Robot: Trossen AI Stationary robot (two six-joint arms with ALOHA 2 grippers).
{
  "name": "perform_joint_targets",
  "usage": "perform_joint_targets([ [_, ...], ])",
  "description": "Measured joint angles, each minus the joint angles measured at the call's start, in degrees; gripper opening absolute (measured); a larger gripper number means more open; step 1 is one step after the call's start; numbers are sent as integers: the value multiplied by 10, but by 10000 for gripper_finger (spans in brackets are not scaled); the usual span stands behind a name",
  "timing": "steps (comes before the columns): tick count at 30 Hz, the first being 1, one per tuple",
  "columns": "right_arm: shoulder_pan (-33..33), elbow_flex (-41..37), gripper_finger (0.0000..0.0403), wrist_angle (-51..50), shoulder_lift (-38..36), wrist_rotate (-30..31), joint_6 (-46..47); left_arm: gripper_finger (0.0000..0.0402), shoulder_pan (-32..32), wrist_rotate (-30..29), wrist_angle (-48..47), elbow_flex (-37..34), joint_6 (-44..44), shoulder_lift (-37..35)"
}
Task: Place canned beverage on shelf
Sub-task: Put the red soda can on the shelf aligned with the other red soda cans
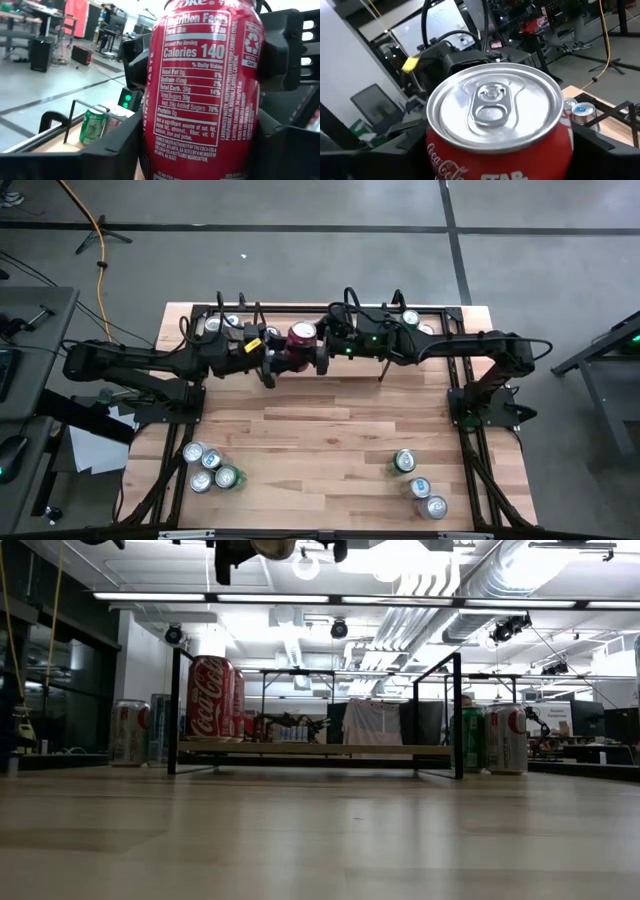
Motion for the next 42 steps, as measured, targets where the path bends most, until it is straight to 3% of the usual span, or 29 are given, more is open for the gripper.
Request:
perform_joint_targets([
  [4,-1,0,295,-24,-24,10,-8,302,13,-4,-61,-1,20,-47],
  [7,-2,2,295,-61,-35,21,-21,331,25,-15,-121,-2,20,-101],
  [11,11,1,295,-129,-37,58,-45,334,30,-38,-143,-1,18,-193],
  [17,57,1,295,-165,21,192,-61,330,30,-57,-108,-1,18,-289],
  [23,70,1,295,-153,84,398,-30,330,30,-57,-85,-1,32,-324],
  [27,58,1,295,-131,125,477,-7,330,30,-57,-86,-1,32,-327],
  [32,37,1,295,-96,174,466,19,330,29,-57,-87,-2,27,-323],
  [38,21,1,295,-72,176,461,-7,330,29,-56,-86,-2,27,-325],
  [42,1,1,295,-63,172,385,-61,330,29,-56,-85,-2,27,-326],
])
